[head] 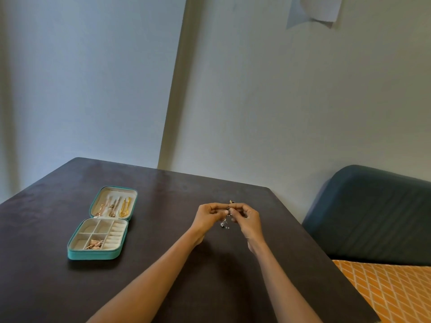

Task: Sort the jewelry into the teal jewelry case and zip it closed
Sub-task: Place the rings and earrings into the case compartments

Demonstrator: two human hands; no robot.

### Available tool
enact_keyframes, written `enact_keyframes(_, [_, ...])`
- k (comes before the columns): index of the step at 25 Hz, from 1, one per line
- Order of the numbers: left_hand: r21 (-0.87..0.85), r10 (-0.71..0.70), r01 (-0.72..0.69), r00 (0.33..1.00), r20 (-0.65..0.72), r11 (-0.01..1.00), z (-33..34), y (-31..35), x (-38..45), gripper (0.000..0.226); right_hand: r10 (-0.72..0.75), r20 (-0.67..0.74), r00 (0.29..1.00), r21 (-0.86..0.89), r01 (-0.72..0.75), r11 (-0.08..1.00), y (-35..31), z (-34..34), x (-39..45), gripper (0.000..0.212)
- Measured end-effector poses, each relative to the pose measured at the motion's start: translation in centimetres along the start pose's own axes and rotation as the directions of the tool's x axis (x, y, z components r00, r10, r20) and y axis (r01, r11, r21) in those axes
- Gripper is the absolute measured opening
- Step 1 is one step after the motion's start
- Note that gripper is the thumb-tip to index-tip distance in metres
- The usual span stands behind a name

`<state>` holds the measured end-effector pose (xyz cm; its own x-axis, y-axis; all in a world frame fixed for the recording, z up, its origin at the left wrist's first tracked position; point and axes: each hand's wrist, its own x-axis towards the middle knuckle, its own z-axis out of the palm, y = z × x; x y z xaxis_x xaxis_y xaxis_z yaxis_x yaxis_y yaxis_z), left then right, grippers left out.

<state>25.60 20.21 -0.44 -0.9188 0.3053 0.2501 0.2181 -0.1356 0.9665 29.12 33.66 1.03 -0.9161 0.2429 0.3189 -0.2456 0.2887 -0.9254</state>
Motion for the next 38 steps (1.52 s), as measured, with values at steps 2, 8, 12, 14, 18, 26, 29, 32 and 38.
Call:
enact_keyframes(2, [0.050,0.016,-0.017,1.000,0.024,0.999,-0.1,0.8,-0.2,0.022,0.008,-0.006,1.000,0.068,-0.008,0.998,-0.8,0.3,-0.3,0.008])
enact_keyframes(8, [0.184,0.069,-0.053,0.994,-0.082,0.982,-1.0,1.7,-0.4,0.020,0.093,0.038,0.995,0.235,-0.100,0.967,-2.1,0.4,-0.7,0.020])
enact_keyframes(12, [0.345,0.120,-0.078,0.987,-0.104,0.935,-1.3,2.0,-0.8,0.015,0.107,0.096,0.990,0.174,-0.122,0.977,-1.8,0.5,-1.6,0.024])
enact_keyframes(14, [0.388,0.106,-0.066,0.991,-0.082,0.919,-1.7,2.4,-0.6,0.013,0.112,0.110,0.988,0.167,-0.130,0.977,-1.8,0.8,-1.8,0.018])
enact_keyframes(18, [0.421,0.083,-0.056,0.995,-0.046,0.905,-2.9,3.1,-0.2,0.019,0.140,0.171,0.975,0.170,-0.169,0.971,-1.7,1.5,-1.9,0.018])
enact_keyframes(26, [0.170,0.006,-0.021,0.996,0.085,0.985,-4.0,4.4,0.4,0.019,0.329,-0.219,0.919,0.094,-0.316,0.944,1.9,1.4,-0.3,0.020])
enact_keyframes(29, [0.090,-0.011,0.004,0.997,0.074,0.996,-3.9,4.0,0.7,0.015,0.343,-0.233,0.910,-0.065,-0.366,0.928,4.2,1.1,0.1,0.020])
enact_keyframes(32, [0.014,-0.013,0.013,1.000,0.012,1.000,-3.6,3.3,0.9,0.012,0.306,-0.224,0.925,-0.174,-0.347,0.922,4.8,1.3,0.7,0.017])
enact_keyframes(38, [0.055,0.006,-0.007,1.000,0.017,0.998,-3.2,1.7,2.3,0.011,0.310,-0.215,0.926,-0.365,-0.371,0.854,5.6,2.2,3.1,0.014])
